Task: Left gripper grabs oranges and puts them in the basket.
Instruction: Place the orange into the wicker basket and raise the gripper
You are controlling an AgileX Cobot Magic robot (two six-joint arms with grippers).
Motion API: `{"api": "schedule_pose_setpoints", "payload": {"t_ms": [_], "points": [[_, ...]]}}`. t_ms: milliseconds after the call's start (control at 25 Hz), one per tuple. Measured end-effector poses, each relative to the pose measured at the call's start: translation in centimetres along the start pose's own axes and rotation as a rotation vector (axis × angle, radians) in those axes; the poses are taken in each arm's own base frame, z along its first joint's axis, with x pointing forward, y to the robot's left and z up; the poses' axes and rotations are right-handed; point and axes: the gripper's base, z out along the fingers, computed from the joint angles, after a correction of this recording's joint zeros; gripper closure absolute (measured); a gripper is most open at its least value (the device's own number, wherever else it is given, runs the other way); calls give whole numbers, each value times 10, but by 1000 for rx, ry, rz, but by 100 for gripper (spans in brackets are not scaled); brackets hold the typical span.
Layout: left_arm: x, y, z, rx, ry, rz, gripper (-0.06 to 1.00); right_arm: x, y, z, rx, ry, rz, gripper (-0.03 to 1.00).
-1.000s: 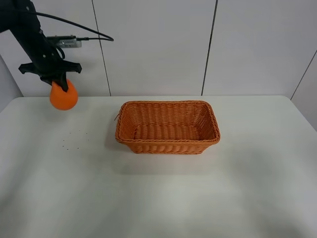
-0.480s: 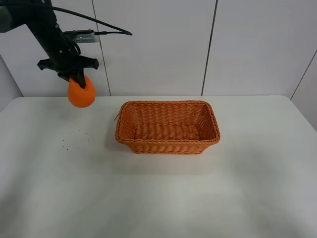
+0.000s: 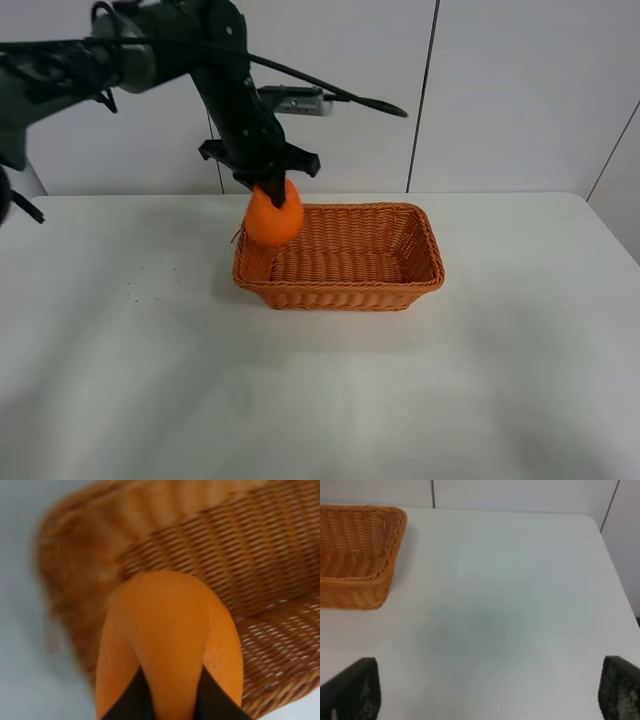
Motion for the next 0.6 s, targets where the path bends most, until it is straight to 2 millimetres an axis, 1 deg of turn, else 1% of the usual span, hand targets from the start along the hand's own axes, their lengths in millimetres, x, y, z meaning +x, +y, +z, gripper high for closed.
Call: {"api": "schedule_pose_setpoints", "payload": {"t_ms": [80,160,360,440,520,560,600], "points": [[-5,-12,20,7,-11,21,75,0,0,0,0,0,0,27],[-10,-19,40,11,-20,35,75,0,0,0,0,0,0,27],[-10,-22,74,11,10,41,75,0,0,0,0,0,0,27],[-9,-22,84,10,25,40,75,0,0,0,0,0,0,27],[-9,-21,89,5,34,42,74,0,0,0,0,0,0,27],[-9,-21,89,6,34,41,71,0,0,0,0,0,0,27],[-9,-21,88,6,32,41,64,0,0,0,0,0,0,27]]}}
